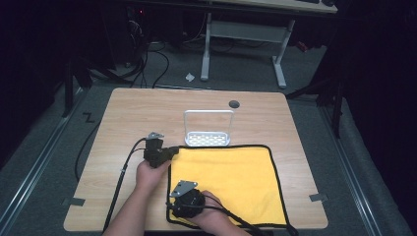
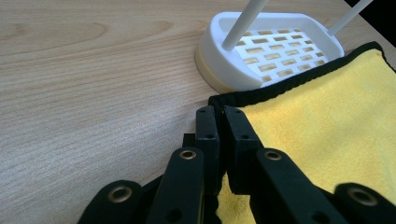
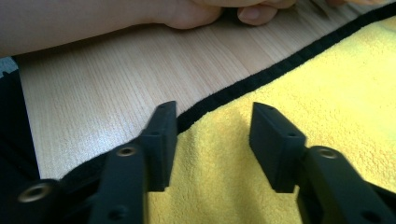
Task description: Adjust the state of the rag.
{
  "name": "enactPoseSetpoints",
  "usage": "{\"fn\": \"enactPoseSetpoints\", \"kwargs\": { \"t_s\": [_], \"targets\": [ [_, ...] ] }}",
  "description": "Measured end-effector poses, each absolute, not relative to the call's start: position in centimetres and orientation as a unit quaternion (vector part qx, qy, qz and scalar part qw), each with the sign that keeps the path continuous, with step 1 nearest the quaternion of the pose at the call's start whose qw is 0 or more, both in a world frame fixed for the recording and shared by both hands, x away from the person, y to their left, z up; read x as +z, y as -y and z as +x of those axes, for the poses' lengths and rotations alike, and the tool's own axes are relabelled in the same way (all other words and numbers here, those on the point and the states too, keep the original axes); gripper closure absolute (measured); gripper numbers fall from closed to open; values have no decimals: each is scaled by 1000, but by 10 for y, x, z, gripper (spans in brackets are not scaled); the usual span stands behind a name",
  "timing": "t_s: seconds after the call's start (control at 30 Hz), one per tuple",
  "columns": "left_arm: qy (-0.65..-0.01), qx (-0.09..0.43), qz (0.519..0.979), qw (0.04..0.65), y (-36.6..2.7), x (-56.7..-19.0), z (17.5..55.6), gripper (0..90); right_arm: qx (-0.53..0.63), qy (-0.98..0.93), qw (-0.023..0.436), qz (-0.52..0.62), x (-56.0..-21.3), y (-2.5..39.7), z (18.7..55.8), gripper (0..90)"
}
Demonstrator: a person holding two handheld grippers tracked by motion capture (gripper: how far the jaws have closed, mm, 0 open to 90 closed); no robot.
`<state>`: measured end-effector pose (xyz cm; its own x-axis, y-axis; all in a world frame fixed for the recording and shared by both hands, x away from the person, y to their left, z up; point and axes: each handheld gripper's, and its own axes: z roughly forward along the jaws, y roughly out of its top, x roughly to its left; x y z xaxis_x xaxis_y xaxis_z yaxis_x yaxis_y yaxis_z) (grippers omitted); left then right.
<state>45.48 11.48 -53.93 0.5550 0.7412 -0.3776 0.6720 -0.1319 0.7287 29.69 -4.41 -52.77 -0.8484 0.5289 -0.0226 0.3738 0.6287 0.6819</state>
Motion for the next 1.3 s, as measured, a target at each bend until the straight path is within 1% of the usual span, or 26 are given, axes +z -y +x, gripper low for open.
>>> {"fn": "enactPoseSetpoints", "kwargs": {
  "t_s": [0.13,0.17,0.2,0.37,0.5,0.6,0.83,1.13,1.23,1.3],
  "targets": [
    [-468,39,753,460,-114,-539,454,850,350,-897,123,241,-528,42,295,792],
    [-468,40,753,461,-114,-539,454,850,349,-897,131,239,-528,41,294,825],
    [-468,40,753,461,-114,-539,454,850,344,-899,137,235,-527,40,293,838],
    [-467,42,746,473,-117,-538,453,852,358,-892,162,223,-516,38,290,845],
    [-481,27,722,496,-128,-535,451,854,374,-884,175,218,-503,34,289,844],
    [-489,35,717,496,-138,-534,447,854,388,-878,179,215,-497,30,289,843],
    [-500,51,694,516,-180,-518,439,853,411,-872,180,195,-486,4,288,842],
    [-533,91,665,515,-245,-492,422,853,439,-868,171,157,-467,-45,291,843],
    [-539,101,662,511,-257,-487,417,853,443,-868,168,149,-464,-56,292,843],
    [-540,100,661,511,-257,-484,416,853,443,-868,169,145,-463,-58,291,842]
  ]
}}
